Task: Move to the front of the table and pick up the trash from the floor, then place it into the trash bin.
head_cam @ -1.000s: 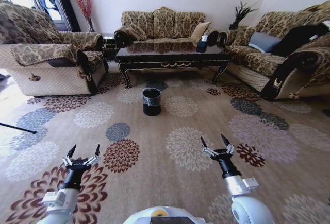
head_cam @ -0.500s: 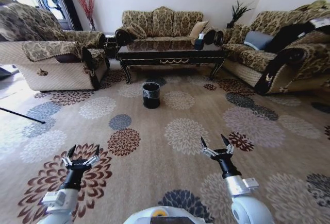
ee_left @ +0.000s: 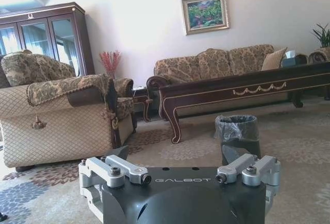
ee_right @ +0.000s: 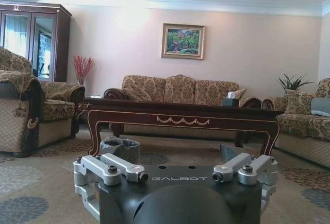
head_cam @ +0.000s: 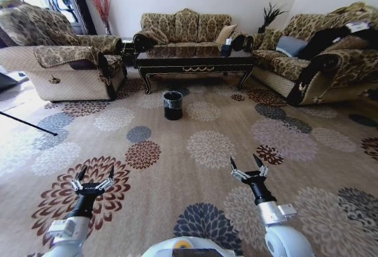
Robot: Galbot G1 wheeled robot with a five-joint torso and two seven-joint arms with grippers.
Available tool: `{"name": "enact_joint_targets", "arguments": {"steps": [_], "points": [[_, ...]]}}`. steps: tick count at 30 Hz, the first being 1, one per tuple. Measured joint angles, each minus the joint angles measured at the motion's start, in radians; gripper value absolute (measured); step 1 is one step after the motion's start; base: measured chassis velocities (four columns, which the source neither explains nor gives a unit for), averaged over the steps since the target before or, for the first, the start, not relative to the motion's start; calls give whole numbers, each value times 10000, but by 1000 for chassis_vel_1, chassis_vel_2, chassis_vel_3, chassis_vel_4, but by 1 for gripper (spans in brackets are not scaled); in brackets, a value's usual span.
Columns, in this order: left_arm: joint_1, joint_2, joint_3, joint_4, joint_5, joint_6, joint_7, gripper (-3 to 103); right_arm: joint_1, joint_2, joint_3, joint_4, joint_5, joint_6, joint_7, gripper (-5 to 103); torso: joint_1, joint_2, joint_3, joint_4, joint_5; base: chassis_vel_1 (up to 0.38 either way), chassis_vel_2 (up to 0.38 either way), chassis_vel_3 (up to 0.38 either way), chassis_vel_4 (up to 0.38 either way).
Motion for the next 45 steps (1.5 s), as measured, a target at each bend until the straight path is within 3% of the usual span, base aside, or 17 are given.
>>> {"name": "enact_joint_targets", "arguments": {"steps": [6, 30, 45], "points": [[0, 0, 0, 0, 0, 0, 0, 100, -2, 0, 0, 0, 0, 0, 0, 100, 0, 91, 85, -4, 0, 0, 0, 0, 0], [0, 0, 0, 0, 0, 0, 0, 100, -1, 0, 0, 0, 0, 0, 0, 100, 121, 1136, 1010, -3, 0, 0, 0, 0, 0], [0, 0, 0, 0, 0, 0, 0, 100, -2, 0, 0, 0, 0, 0, 0, 100, 257, 1701, 1440, -4, -1, 0, 0, 0, 0]]}}
